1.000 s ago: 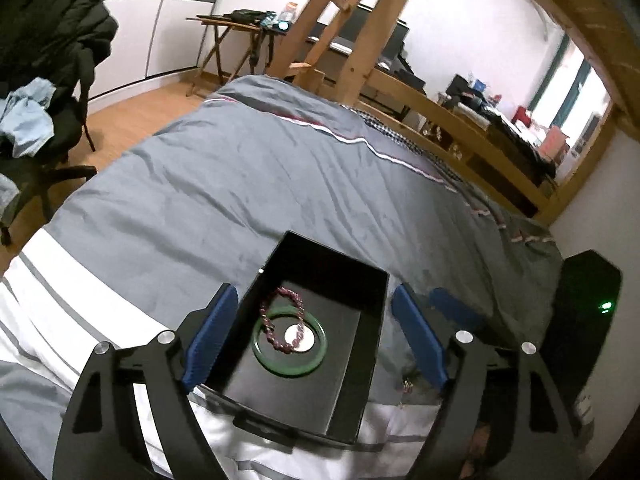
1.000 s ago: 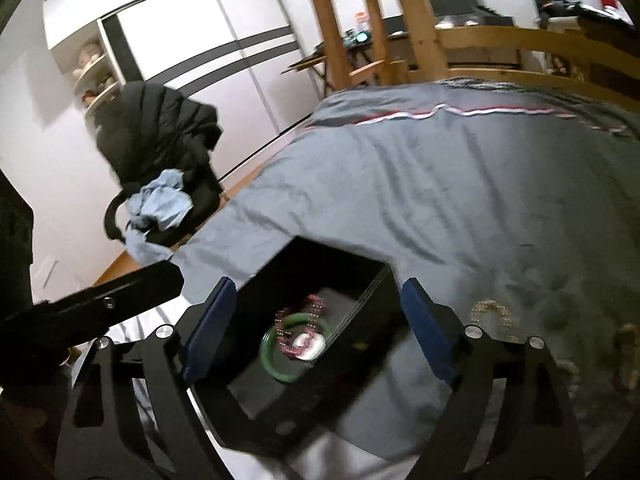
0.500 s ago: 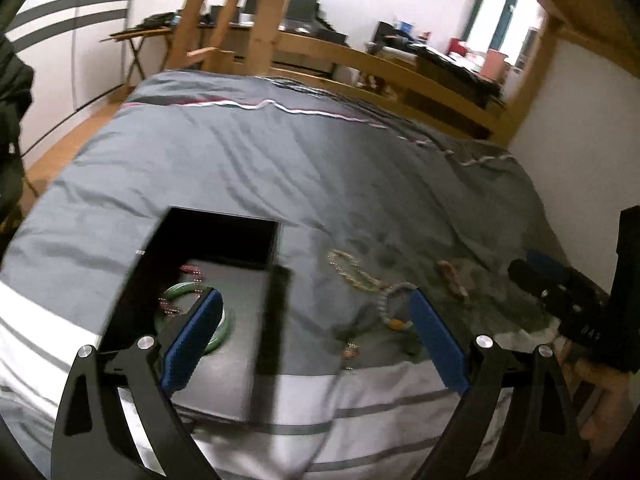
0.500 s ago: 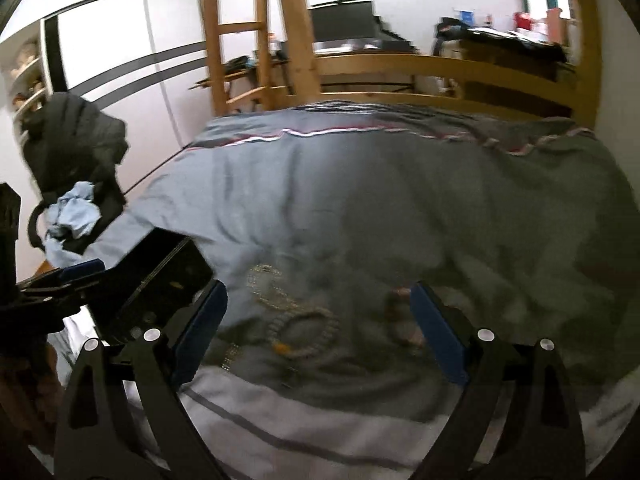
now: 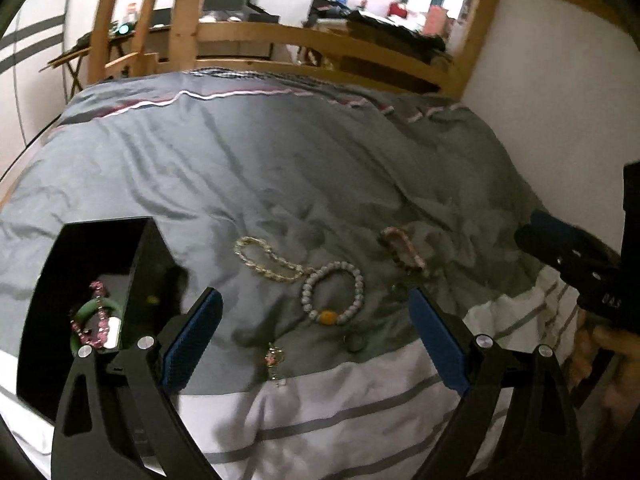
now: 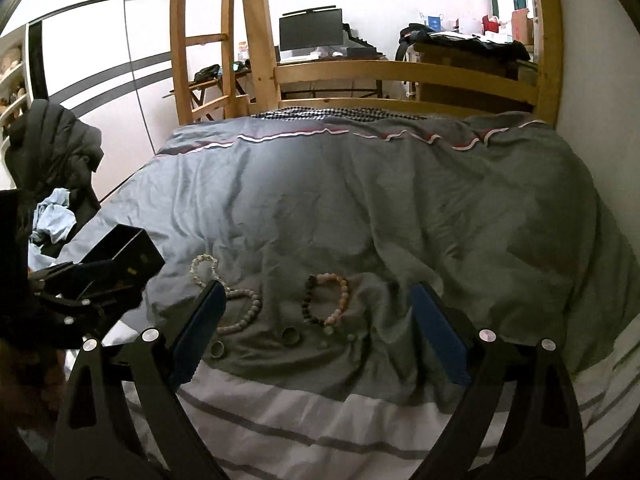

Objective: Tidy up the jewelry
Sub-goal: 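Grasp the white beaded bracelet with the left tool while the right tool returns to the bed, then grasp the pink-and-black beaded bracelet with the right tool while the left tool holds its bracelet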

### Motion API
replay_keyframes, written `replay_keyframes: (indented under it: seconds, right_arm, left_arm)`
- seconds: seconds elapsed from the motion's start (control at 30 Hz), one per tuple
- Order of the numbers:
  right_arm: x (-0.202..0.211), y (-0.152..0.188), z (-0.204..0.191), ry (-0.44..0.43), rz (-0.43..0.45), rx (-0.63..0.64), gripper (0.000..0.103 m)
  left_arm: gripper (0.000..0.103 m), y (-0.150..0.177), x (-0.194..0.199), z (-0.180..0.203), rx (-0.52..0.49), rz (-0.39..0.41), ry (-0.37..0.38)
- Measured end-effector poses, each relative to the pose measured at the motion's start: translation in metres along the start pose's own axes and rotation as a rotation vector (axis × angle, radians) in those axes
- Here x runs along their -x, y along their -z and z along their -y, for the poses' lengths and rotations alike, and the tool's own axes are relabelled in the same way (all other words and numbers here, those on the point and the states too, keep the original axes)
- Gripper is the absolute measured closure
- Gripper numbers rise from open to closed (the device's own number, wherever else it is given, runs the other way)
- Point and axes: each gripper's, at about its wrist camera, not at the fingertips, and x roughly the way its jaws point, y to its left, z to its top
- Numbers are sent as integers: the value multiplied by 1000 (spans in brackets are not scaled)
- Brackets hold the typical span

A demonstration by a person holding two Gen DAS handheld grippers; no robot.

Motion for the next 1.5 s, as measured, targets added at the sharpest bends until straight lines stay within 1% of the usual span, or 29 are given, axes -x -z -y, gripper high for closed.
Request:
replay_keyframes:
  seconds: [0.17,0.3,0.37,0.43,0.53,0.57,0.6,0.63,0.67,0.7,0.77,0.8,0.83,0.87,0.9,0.93,1.03,1.07,1.1,1.13,1.17,1.3,1.33,1.37,1.43,1.5]
  right_arm:
    - [-21,8,7,-13,-9,-19,10]
    - [-47,3,16,-29,-23,-37,10]
    - [-60,-2,19,-29,-29,-24,10]
    - [-73,-4,21,-17,-31,-8,11]
    - [-90,0,21,-42,-54,-6,12]
    - [-99,4,20,-52,-75,-4,13]
    - [-107,7,20,-55,-93,0,17]
    - [-118,12,18,-53,-121,7,21]
    - [-125,15,18,-52,-135,8,22]
    - [-131,19,18,-55,-147,6,25]
    - [-144,26,18,-46,-187,5,40]
    - [-151,32,19,-38,-214,9,45]
    - [-153,35,19,-35,-227,11,51]
    - [-154,38,20,-25,-235,12,58]
    - [-152,38,21,-22,-230,8,63]
    - [-149,37,21,-18,-225,2,73]
    - [-134,34,28,-22,-186,-47,84]
    - [-130,33,30,-23,-176,-59,85]
    - [-126,32,31,-22,-164,-71,87]
    - [-121,31,31,-21,-143,-82,92]
    - [-118,30,32,-23,-131,-86,94]
    - [-105,24,31,-32,-73,-83,94]
    - [-104,22,30,-32,-64,-81,94]
    - [-104,20,30,-32,-60,-79,94]
    - [-107,19,31,-38,-69,-87,94]
    - [-112,21,34,-54,-107,-112,93]
  left_arm:
    - [11,1,-23,19,-74,-38,-4]
    - [11,-1,-44,28,-127,-44,5]
    - [11,-5,-58,28,-128,-50,30]
    - [11,-8,-78,26,-106,-75,54]
    - [11,-3,-99,27,-112,-121,37]
    - [11,-1,-104,26,-116,-134,26]
    - [11,1,-111,25,-116,-153,12]
    - [13,3,-116,22,-107,-171,10]
    - [15,3,-123,17,-85,-190,15]
    - [19,3,-126,15,-71,-199,17]
    - [26,2,-127,10,-47,-205,26]
    - [34,1,-125,9,-42,-204,26]
    - [41,1,-124,8,-38,-204,26]
    - [45,1,-122,7,-32,-202,26]
    - [52,0,-120,8,-28,-200,29]
    - [60,0,-117,8,-27,-198,29]
    - [71,-2,-111,8,-18,-191,34]
    - [72,-2,-109,7,-9,-188,41]
    - [78,-3,-107,7,-7,-185,44]
    - [84,-4,-105,9,-7,-184,56]
    - [84,-3,-104,10,-6,-182,64]
    - [86,-4,-96,12,-19,-161,74]
    - [88,-4,-96,12,-16,-160,79]
    - [91,-3,-97,12,-14,-161,79]
    - [92,-2,-98,11,-9,-165,81]
    - [92,-2,-97,11,-12,-163,75]
